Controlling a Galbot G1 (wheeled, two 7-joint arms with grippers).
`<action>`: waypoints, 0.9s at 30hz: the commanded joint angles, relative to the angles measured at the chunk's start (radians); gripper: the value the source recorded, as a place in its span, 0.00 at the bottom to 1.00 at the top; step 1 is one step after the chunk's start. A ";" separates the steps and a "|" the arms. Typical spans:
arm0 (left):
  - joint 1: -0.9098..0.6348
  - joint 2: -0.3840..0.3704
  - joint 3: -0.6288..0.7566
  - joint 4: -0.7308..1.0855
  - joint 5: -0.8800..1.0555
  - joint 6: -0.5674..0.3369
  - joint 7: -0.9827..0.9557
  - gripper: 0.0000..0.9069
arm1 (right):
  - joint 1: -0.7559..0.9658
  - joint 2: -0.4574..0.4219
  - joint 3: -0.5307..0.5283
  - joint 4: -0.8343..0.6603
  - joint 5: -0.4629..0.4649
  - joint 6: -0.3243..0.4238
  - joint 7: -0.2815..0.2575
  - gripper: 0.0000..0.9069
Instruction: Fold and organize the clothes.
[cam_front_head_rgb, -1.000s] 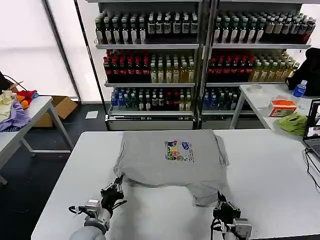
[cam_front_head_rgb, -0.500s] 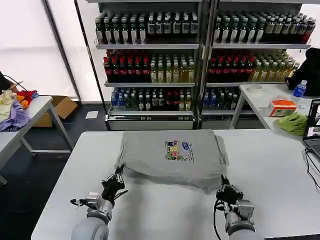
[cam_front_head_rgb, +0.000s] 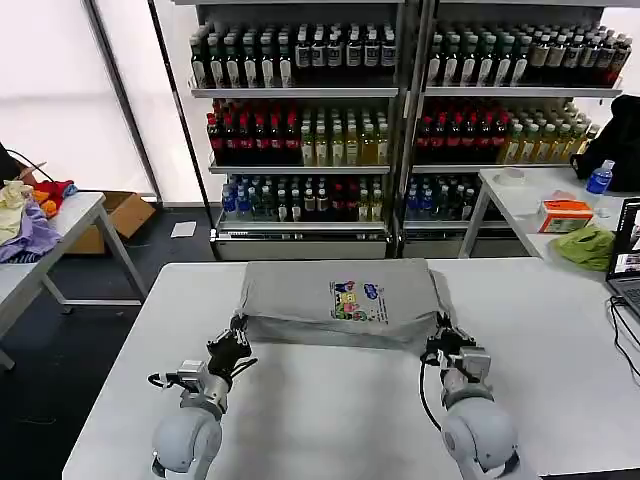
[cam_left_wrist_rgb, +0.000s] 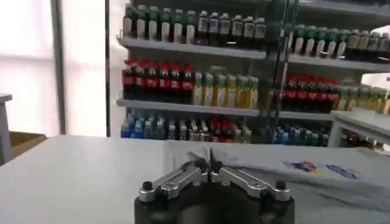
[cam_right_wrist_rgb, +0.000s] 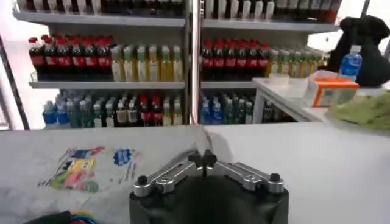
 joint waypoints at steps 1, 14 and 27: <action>-0.132 0.015 0.009 0.144 -0.009 -0.001 0.002 0.00 | 0.216 -0.003 -0.040 -0.168 0.009 -0.006 -0.017 0.00; -0.200 0.020 0.028 0.237 -0.008 -0.006 0.014 0.00 | 0.280 0.014 -0.080 -0.299 -0.003 0.002 -0.056 0.00; -0.199 0.033 0.024 0.229 -0.007 0.052 0.030 1.00 | 0.273 0.054 -0.096 -0.366 -0.008 -0.043 -0.070 1.00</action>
